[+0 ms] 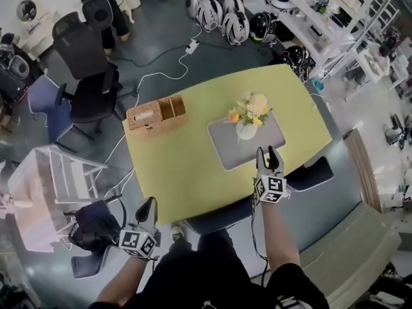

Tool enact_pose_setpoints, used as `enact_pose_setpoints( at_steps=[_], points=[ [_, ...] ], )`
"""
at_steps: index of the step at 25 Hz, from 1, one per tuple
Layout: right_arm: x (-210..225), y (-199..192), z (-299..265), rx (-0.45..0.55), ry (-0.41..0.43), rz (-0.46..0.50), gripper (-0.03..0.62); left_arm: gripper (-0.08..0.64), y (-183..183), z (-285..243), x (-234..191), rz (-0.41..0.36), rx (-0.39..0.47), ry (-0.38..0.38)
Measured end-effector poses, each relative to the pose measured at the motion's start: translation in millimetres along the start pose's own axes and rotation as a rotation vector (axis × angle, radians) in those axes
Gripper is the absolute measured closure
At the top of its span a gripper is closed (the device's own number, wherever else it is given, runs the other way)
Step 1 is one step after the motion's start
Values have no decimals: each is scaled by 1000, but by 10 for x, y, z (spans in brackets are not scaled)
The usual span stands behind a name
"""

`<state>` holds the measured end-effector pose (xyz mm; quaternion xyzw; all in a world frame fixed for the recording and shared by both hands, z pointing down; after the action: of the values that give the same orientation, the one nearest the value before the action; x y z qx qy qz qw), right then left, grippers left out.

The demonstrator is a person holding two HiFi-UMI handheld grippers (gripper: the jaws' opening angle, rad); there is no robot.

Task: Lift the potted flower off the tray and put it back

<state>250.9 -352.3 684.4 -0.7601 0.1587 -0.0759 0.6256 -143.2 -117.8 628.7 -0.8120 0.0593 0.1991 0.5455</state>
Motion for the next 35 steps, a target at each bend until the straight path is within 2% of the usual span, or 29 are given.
enact_pose_setpoints(
  at_steps=[7, 11, 17, 24, 35],
  points=[
    [-935, 824, 1133, 81, 24, -72, 553, 554, 310, 577, 6, -66, 84, -137],
    [-1594, 1162, 1879, 118, 58, -99, 589, 554, 382, 1029, 70, -106, 122, -221],
    [-2353, 1380, 2924, 138, 75, -98, 589, 554, 366, 1597, 189, -151, 169, -337],
    [-2663, 1387, 3553, 127, 88, -99, 591, 554, 295, 1906, 420, -149, 184, -401],
    [-2780, 1399, 3840, 148, 115, -117, 592, 554, 182, 2056, 682, -154, 179, -407]
  ],
)
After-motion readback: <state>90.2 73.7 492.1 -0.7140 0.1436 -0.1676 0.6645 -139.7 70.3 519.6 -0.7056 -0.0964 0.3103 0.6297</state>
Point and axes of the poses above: the fingertips, and each gripper's own axes: z backward along the fingers, x to its right, y out of its top, the point moved 3 cm from there along z, backward along the fingers, and after that the axes turned 7 degrees about z, right-handed, at the moved point
